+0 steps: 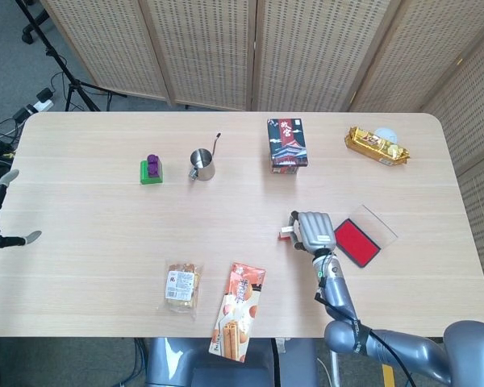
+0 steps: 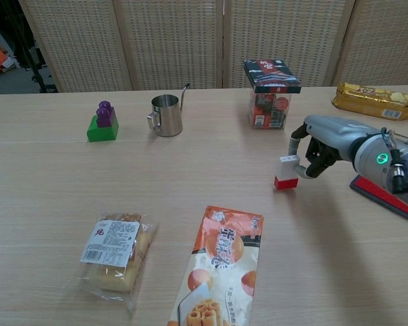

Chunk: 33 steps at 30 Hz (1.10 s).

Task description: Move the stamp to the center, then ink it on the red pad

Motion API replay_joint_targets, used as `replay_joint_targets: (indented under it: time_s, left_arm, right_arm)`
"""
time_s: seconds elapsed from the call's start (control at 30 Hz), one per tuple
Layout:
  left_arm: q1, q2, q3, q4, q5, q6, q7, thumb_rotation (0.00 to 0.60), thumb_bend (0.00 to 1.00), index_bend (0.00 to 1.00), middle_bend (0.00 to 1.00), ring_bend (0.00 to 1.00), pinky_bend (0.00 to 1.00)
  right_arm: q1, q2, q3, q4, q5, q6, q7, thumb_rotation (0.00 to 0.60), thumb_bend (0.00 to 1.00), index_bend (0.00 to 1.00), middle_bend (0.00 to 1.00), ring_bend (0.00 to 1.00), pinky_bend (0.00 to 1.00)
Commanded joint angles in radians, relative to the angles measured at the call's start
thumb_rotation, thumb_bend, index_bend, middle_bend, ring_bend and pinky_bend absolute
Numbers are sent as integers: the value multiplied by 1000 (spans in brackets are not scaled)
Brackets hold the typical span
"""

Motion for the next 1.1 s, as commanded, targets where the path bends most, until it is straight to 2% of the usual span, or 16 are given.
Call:
replay_joint_targets:
  time_s: [0.03, 0.5, 1.1]
  left_arm:
    - [0, -1, 0, -1, 0, 2, 2, 600, 0, 0, 0, 0, 0]
    - [0, -3, 0, -1, -1, 4, 4, 600, 0, 0, 0, 0, 0]
    - [0, -9, 1, -4, 2, 11, 13, 600, 0, 0, 0, 0, 0]
  right_arm:
    - [-2, 2, -3, 4, -5, -6, 8, 600, 543, 576, 915, 966, 1000]
    - [-11, 8, -15, 2, -14, -21, 25, 600, 543, 563, 914, 966, 1000]
    - [-33, 21, -37, -18, -63, -25, 69, 600, 543, 455, 913, 966, 1000]
